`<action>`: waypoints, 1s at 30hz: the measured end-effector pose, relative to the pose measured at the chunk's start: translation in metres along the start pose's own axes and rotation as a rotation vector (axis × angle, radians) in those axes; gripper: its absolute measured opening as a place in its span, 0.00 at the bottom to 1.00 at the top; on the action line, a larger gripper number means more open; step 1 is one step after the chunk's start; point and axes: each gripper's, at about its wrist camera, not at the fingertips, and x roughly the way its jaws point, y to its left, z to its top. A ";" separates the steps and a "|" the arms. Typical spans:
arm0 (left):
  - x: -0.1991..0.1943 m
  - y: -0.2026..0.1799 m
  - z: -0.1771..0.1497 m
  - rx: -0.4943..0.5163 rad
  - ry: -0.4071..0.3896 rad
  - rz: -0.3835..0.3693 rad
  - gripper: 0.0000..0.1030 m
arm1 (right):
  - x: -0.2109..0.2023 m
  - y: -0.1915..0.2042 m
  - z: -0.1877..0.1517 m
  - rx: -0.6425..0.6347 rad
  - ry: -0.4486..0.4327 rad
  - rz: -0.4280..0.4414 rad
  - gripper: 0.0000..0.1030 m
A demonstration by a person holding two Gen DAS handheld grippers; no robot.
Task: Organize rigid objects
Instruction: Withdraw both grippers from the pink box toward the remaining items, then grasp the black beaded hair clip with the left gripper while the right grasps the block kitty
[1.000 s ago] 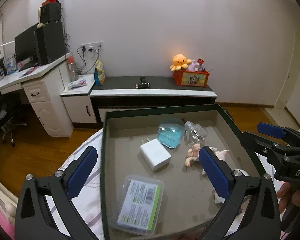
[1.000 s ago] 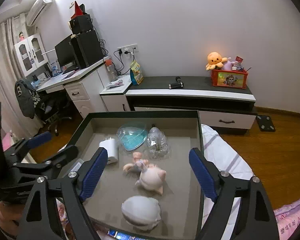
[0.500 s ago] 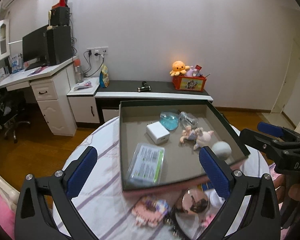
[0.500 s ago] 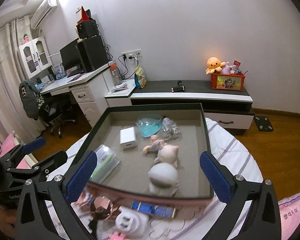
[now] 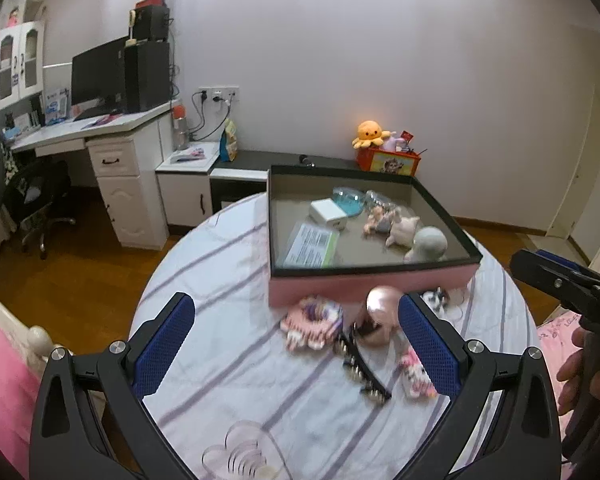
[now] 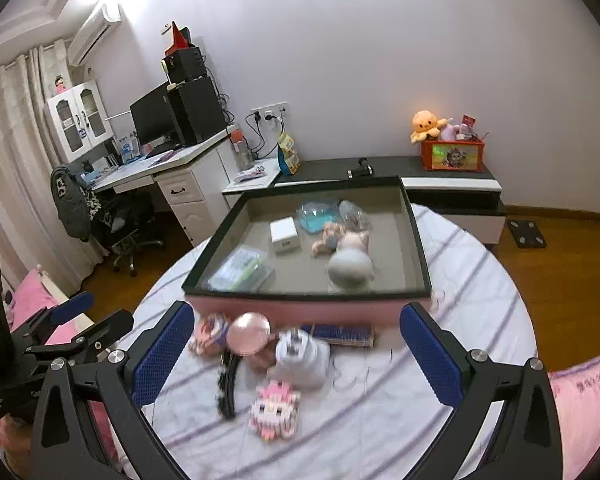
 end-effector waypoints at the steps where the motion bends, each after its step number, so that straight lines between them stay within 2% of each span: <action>1: -0.002 -0.001 -0.005 0.000 0.004 0.004 1.00 | -0.003 -0.001 -0.006 0.006 0.003 -0.004 1.00; 11: 0.002 -0.006 -0.047 -0.004 0.091 -0.005 1.00 | 0.003 -0.015 -0.052 0.051 0.102 -0.043 1.00; 20: 0.009 -0.015 -0.049 0.005 0.108 -0.015 1.00 | 0.014 -0.007 -0.062 0.031 0.139 -0.029 1.00; 30: 0.030 -0.011 -0.056 -0.012 0.163 0.016 1.00 | 0.059 0.002 -0.077 0.002 0.240 -0.011 1.00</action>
